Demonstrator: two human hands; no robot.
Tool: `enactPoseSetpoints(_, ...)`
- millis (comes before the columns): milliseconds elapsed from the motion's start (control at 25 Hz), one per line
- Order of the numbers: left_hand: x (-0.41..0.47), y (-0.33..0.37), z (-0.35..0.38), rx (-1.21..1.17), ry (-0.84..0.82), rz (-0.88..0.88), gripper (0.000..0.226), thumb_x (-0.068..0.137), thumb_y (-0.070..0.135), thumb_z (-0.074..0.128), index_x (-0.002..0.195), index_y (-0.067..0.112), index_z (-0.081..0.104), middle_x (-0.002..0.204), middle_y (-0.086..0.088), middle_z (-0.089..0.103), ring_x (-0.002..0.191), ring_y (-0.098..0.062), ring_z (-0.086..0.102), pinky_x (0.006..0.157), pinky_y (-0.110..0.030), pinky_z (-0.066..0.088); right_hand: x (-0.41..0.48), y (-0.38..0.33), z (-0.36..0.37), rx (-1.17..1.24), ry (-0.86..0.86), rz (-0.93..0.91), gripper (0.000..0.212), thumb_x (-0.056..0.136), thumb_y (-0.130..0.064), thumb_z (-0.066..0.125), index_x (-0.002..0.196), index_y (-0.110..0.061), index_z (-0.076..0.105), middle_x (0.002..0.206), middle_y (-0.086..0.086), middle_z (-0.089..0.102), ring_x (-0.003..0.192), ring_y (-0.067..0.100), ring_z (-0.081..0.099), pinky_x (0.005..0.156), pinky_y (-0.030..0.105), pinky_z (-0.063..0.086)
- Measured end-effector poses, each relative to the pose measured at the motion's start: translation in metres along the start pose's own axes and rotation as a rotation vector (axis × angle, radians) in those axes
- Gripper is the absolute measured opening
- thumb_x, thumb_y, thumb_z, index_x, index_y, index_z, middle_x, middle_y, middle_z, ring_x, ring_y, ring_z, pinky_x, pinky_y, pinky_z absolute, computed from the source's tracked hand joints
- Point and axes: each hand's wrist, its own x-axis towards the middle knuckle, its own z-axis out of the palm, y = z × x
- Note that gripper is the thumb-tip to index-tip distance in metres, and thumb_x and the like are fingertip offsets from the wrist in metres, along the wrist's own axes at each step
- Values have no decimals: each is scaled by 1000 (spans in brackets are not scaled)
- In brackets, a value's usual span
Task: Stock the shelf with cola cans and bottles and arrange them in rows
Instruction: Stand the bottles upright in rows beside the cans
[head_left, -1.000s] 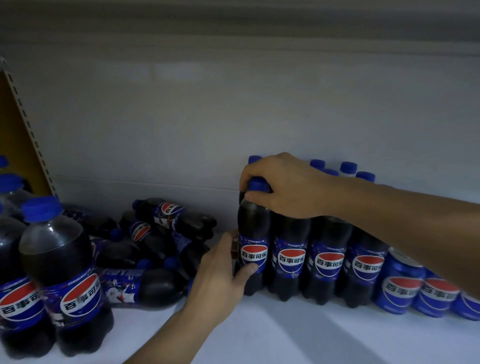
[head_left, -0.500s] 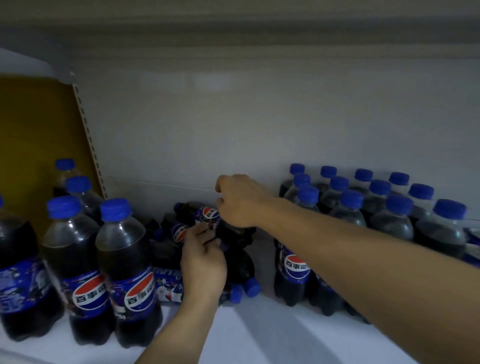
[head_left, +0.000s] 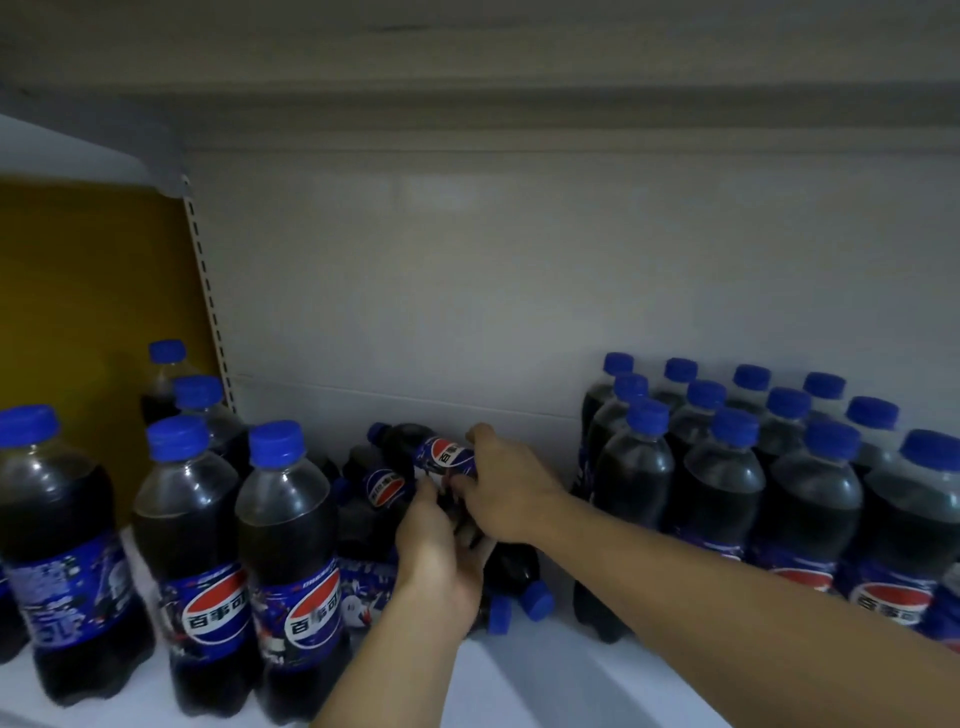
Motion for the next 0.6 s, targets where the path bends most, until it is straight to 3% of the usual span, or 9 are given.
enactPoseSetpoints(80,8,-1,-1,-104,-98,-43,42,102,44,51,135,19,58,116,-17,73,102,-32,72,74,-44,59,-17,-3,-6,58,38,-38,42,96,-41,57,131,-21,43,123,10,61,107,31,61,91,47,55)
enactPoseSetpoints(160,9,-3,1,-107,-170,-20,47,99,45,54,142,24,54,126,-17,70,110,-35,70,81,-47,59,-23,-11,-25,117,99,-67,33,100,-37,51,127,-19,47,124,10,58,109,29,60,92,44,53)
enactPoseSetpoints(240,6,-4,5,7,-234,130,46,100,43,52,142,24,56,128,-14,69,115,-31,69,93,-47,54,-18,-23,-56,150,182,-82,31,102,-39,47,122,-16,51,120,11,61,105,28,61,83,36,50)
enactPoseSetpoints(360,-4,-4,14,310,-262,442,39,104,36,44,138,24,60,122,-6,73,109,-19,70,91,-36,52,-3,-38,-106,228,160,-82,49,100,-52,48,132,-15,46,111,4,58,83,16,55,59,25,38)
enactPoseSetpoints(480,-7,-4,17,450,-345,609,37,102,36,41,133,28,60,116,4,74,107,-13,70,85,-26,56,7,-42,-150,228,143,-127,46,92,-55,60,108,-12,61,94,3,63,77,15,57,59,24,41)
enactPoseSetpoints(600,-6,-1,22,519,-410,704,39,97,38,40,133,34,55,110,13,75,105,-7,70,81,-19,56,10,-38,-181,172,46,-190,44,91,-49,65,100,-6,67,84,8,60,74,18,53,61,27,41)
